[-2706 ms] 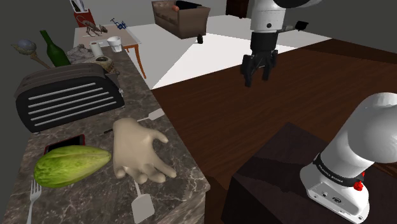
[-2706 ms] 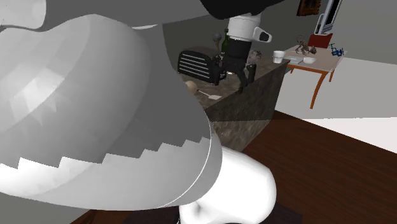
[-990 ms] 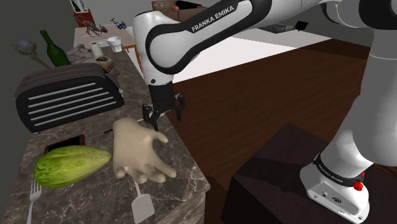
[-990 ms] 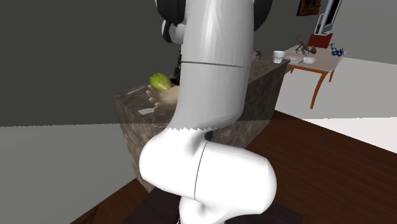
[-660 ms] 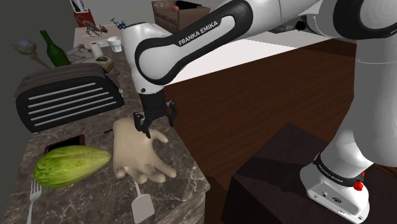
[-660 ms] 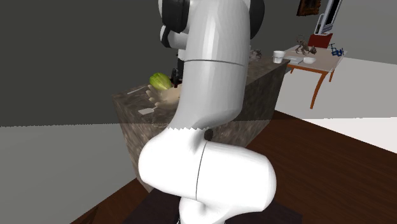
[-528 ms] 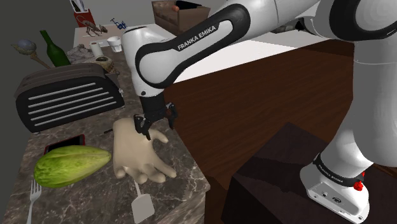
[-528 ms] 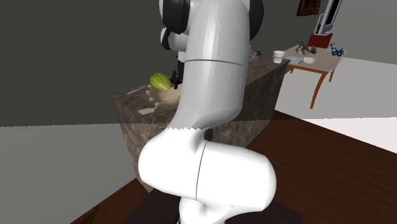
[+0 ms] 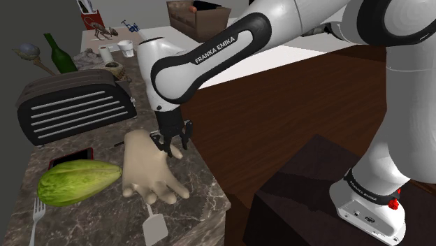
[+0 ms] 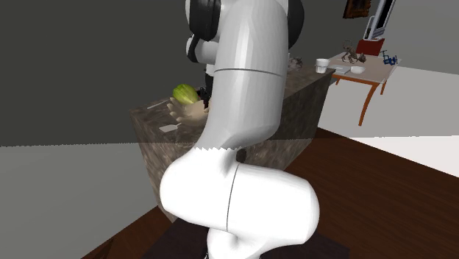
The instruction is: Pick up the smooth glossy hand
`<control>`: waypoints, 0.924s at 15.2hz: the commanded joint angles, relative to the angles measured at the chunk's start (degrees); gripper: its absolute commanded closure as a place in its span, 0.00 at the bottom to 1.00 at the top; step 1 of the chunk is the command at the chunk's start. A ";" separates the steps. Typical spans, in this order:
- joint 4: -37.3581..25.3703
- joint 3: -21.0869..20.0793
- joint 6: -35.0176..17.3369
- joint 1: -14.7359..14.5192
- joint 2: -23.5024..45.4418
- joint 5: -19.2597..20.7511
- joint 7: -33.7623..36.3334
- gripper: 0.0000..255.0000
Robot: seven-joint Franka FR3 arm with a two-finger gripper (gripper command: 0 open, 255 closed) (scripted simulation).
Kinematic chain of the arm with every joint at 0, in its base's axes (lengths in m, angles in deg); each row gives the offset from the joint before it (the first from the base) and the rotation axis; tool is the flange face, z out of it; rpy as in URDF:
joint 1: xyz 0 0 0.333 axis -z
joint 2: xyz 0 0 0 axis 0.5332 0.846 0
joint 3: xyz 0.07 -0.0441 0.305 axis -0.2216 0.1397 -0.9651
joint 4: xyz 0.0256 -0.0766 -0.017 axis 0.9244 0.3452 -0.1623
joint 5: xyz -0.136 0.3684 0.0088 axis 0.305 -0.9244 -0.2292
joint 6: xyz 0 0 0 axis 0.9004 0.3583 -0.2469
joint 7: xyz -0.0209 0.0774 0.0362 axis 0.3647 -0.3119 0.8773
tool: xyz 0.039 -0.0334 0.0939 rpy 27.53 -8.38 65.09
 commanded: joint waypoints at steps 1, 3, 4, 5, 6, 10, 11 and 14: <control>0.04 0.01 -0.03 0.00 0.04 0.00 0.01 1.00; 0.06 0.01 -0.02 0.02 0.02 -0.01 -0.01 1.00; 0.08 0.01 -0.03 0.03 0.00 -0.01 -0.02 1.00; 0.10 0.01 -0.04 0.03 0.00 -0.02 -0.03 1.00; 0.06 0.00 -0.08 -0.03 0.08 0.01 0.04 1.00; -1.23 -0.25 2.43 0.15 -1.23 -0.40 0.12 1.00; -1.58 -0.31 3.08 0.19 -1.54 -0.50 0.15 1.00; -2.74 -0.47 5.02 0.28 -2.38 -0.77 0.24 1.00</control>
